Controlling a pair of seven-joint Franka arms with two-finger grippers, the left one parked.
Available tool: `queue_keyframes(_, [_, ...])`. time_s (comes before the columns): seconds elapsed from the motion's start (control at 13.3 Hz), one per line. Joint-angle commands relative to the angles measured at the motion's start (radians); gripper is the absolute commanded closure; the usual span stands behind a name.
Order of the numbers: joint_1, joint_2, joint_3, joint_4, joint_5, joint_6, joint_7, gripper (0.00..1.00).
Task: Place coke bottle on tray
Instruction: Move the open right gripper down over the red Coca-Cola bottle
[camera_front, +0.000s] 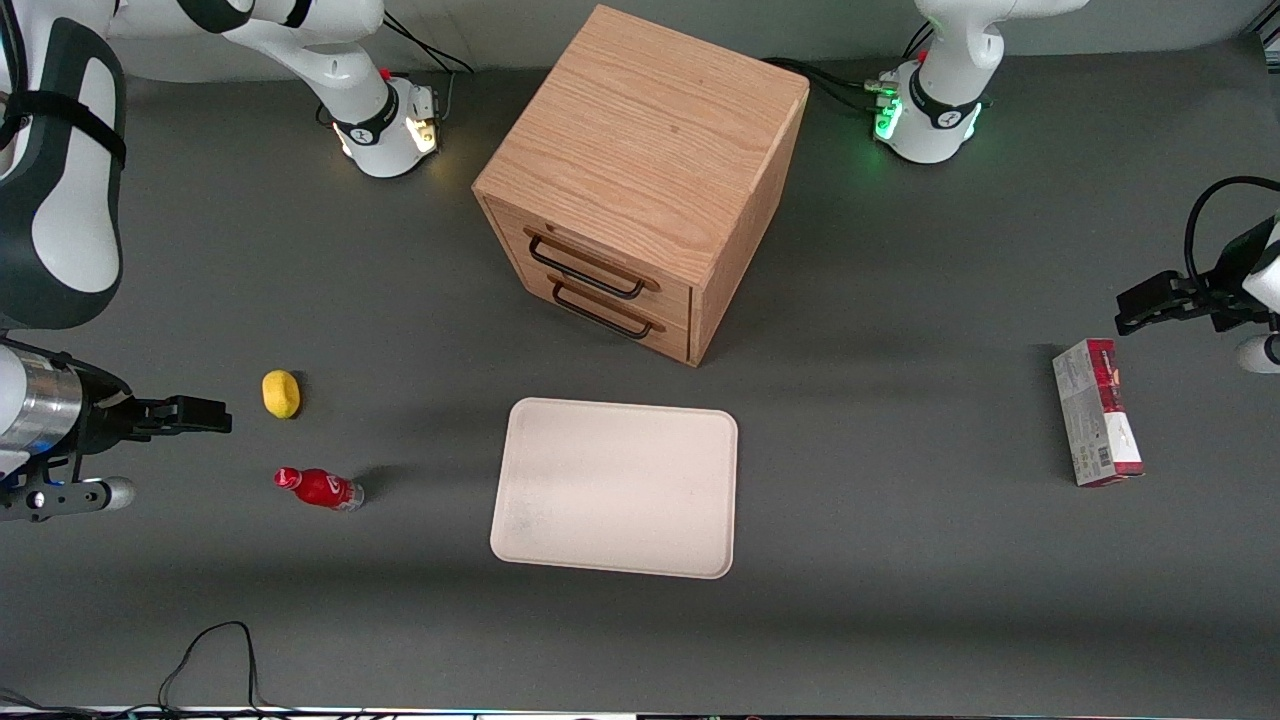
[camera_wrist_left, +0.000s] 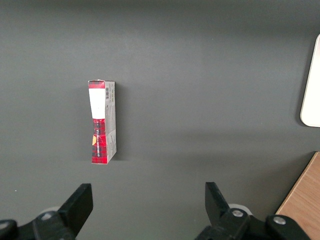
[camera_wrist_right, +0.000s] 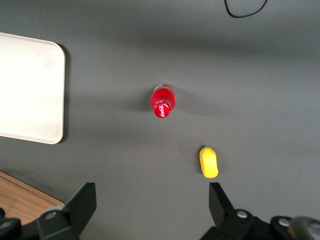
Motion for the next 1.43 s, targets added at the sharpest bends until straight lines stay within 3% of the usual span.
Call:
queue_keyframes(0.0, [-0.005,0.000,0.003,-0.148,0.038,0.148,0.010,0.00])
queue_keyframes(0.38, [-0.005,-0.014,0.003,-0.428,0.034,0.485,-0.004,0.00])
queue_keyframes(0.68, [-0.005,-0.008,0.001,-0.500,0.032,0.568,-0.023,0.00])
queue_keyframes(1.35, [-0.005,-0.003,0.001,-0.505,0.028,0.574,-0.024,0.00])
